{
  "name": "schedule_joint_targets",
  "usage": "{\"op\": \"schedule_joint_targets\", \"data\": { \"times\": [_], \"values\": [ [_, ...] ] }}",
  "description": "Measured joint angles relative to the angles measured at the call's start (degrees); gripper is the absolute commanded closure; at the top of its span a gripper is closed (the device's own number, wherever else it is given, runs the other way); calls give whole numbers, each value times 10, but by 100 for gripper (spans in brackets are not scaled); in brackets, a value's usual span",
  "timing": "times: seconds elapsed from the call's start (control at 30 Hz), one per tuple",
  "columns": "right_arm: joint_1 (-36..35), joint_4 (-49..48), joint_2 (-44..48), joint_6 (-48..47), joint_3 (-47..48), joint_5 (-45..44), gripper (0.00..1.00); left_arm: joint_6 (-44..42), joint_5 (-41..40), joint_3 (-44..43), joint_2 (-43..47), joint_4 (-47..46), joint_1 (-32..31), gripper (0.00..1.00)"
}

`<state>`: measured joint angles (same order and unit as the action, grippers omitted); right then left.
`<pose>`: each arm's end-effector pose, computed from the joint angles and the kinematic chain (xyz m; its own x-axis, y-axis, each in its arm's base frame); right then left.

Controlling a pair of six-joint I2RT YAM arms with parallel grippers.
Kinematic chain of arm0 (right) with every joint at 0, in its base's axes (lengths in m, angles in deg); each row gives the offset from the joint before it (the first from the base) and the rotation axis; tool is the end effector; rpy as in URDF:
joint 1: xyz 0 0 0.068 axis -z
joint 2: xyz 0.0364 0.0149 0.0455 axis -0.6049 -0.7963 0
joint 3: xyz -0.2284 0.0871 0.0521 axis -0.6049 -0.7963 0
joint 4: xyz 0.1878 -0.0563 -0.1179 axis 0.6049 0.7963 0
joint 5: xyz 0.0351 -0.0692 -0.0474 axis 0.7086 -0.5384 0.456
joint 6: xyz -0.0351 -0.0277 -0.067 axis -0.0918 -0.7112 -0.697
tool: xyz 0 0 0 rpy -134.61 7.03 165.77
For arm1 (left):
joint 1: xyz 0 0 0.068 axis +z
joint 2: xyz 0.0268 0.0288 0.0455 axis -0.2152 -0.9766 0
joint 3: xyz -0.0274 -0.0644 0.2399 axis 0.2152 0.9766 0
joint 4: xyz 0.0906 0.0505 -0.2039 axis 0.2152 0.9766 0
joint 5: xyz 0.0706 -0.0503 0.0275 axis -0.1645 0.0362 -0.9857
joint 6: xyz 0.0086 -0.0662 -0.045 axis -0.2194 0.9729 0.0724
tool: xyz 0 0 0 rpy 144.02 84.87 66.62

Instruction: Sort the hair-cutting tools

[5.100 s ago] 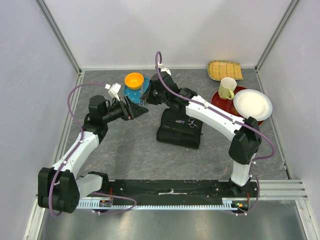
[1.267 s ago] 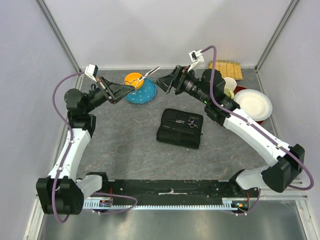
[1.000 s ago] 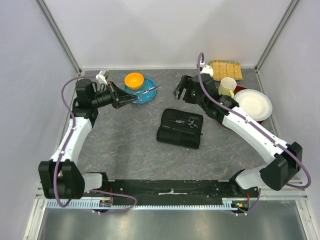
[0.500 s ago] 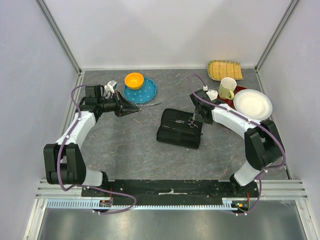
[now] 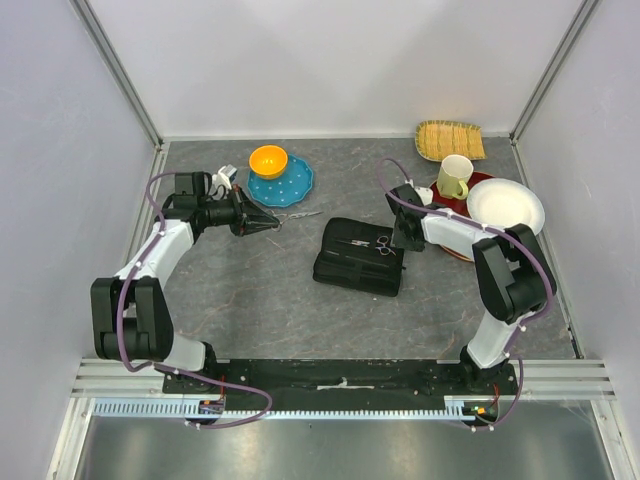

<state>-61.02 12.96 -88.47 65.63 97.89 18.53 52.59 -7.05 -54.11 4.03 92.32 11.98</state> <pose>0.3042 0.1082 0.1353 -0.8281 0.2382 -0.5074 0.2864 0.9580 -0.0177 0.2842 -0.0609 0.2330 -0.9246 -0.3439 -0.1637 0.0105 0.4067 -0.9135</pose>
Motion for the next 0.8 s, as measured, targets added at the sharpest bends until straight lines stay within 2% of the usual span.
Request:
{"op": "schedule_joint_targets", "data": {
  "times": [0.07, 0.1, 0.17, 0.4, 0.7, 0.8],
  "values": [
    [4, -15, 0, -13, -3, 13, 71, -2, 0, 0, -3, 2, 0, 98],
    [5, -22, 0, -21, -4, 19, 85, -2, 0, 0, -4, 2, 0, 98],
    [7, -40, -2, -38, -5, 34, 100, -3, 0, 0, -8, 2, 0, 98],
    [18, -75, -7, -130, -8, 92, 100, -9, 1, -1, -19, 4, 0, 98],
    [12, -208, -24, -254, -28, 285, 100, -12, 1, 4, -31, 1, 0, 98],
    [-6, -222, -29, -274, -28, 311, 100, -12, 0, 13, -33, 2, 0, 98]
  ]
}}
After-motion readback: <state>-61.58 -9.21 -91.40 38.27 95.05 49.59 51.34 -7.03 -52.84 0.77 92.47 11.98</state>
